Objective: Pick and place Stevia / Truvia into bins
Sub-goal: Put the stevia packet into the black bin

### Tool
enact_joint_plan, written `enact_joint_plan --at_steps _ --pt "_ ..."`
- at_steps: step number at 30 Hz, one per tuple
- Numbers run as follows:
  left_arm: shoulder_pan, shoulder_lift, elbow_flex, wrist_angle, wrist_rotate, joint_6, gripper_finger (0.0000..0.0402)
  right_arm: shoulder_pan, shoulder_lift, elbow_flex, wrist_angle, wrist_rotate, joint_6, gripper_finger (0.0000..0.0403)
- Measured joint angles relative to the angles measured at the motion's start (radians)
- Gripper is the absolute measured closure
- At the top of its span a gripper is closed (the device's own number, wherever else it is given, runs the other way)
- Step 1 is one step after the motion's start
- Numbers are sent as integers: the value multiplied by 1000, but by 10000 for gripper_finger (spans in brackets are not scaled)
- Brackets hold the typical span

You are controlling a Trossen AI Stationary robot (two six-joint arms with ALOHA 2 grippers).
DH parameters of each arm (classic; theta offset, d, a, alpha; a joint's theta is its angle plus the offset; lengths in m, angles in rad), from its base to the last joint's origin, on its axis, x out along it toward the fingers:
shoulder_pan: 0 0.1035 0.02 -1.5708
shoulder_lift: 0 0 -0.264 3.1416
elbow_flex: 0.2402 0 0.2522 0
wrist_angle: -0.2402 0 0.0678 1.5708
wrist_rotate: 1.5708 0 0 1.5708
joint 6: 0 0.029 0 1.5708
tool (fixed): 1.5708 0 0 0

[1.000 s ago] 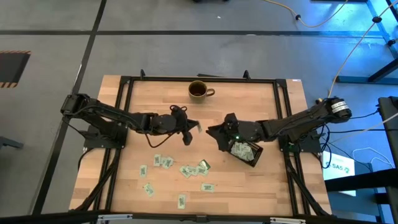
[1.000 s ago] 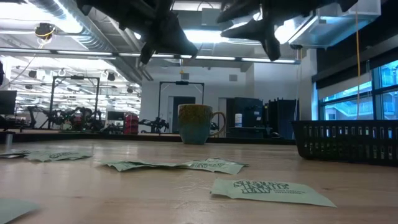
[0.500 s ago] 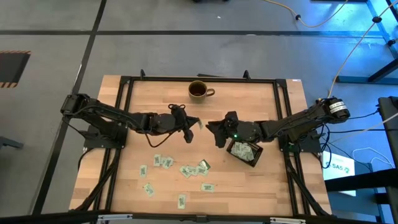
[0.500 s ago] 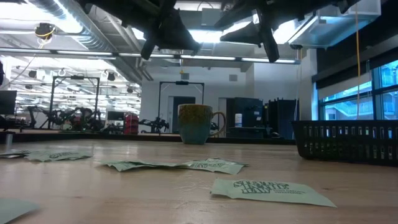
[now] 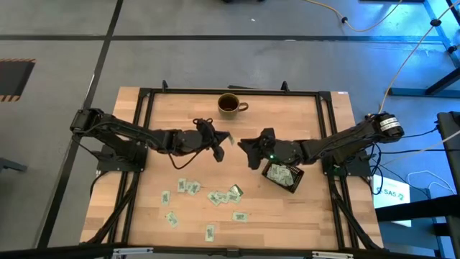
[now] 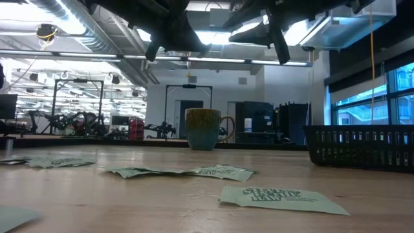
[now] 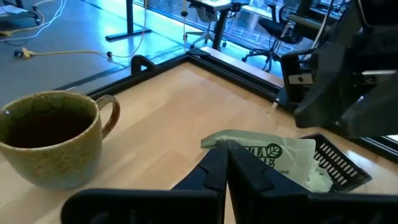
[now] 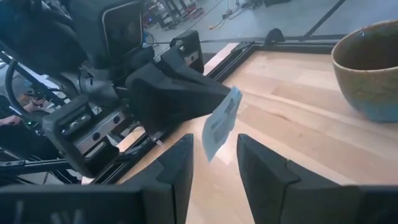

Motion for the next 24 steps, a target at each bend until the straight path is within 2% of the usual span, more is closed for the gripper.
enact_joint_plan --at_steps 7,13,19,24 --pt "8 0 0 8 5 1 398 0 79 39 30 3 -28 276" --pt "8 0 0 7 6 9 398 0 130 129 -3 75 -129 276" --pt "8 0 0 8 7 9 398 0 131 196 -191 130 -37 276" --pt "7 0 0 7 8 9 398 0 131 199 -202 130 34 276"
